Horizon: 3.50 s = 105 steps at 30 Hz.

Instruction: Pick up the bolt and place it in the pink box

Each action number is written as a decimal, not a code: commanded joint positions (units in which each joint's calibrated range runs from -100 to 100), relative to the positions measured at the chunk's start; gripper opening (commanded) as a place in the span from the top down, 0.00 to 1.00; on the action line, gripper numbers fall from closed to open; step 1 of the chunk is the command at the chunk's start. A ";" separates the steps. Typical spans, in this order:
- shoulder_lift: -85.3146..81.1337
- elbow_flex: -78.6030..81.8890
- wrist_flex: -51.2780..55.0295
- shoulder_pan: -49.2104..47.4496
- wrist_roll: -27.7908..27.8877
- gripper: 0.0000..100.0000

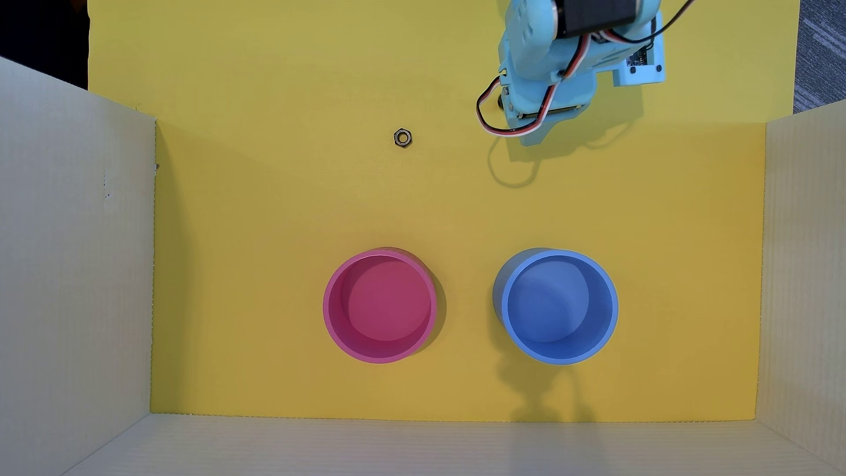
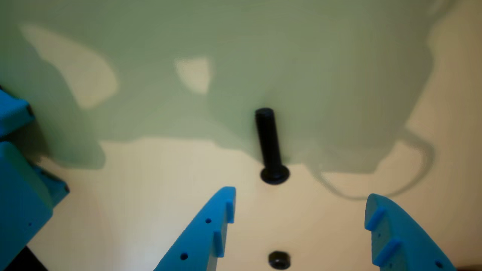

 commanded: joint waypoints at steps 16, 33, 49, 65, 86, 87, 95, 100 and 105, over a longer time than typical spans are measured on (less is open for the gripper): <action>4.17 9.01 -10.26 -1.20 3.93 0.76; 14.94 3.40 -10.52 -1.27 4.56 0.99; 2.65 -15.51 -4.43 9.91 2.89 0.99; 7.11 -38.57 -5.03 19.92 1.22 0.99; 32.87 -67.34 -2.71 21.32 -0.50 0.94; 33.04 -67.43 -2.02 21.32 -0.50 0.91; 32.45 -67.16 2.18 20.95 -0.03 0.85; 29.00 -66.16 6.98 19.41 -0.18 0.99; 15.62 -48.97 8.96 15.21 -0.18 0.98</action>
